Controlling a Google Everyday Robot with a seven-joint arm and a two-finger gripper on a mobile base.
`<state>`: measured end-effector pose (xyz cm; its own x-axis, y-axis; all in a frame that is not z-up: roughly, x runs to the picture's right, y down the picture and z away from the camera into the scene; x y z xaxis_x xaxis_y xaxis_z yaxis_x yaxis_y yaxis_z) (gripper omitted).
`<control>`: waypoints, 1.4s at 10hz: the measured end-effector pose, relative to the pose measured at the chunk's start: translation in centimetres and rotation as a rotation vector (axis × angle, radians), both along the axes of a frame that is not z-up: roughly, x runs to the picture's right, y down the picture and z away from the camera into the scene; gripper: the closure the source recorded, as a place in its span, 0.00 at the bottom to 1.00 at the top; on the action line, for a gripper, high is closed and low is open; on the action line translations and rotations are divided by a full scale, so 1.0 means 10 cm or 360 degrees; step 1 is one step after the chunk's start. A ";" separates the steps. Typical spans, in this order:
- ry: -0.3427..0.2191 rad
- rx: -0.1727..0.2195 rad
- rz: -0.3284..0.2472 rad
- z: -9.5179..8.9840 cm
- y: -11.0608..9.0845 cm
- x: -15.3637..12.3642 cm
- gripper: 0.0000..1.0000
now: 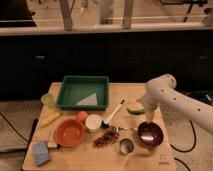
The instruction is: Place pepper in paper cup
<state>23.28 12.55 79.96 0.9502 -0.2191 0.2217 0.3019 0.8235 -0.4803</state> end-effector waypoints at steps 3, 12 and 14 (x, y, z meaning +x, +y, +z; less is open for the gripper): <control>0.0007 0.0048 0.0004 -0.07 -0.17 0.03 0.20; 0.0003 0.0013 -0.0030 0.36 -0.21 -0.04 0.20; 0.0021 -0.0029 -0.0020 0.52 -0.13 -0.02 0.20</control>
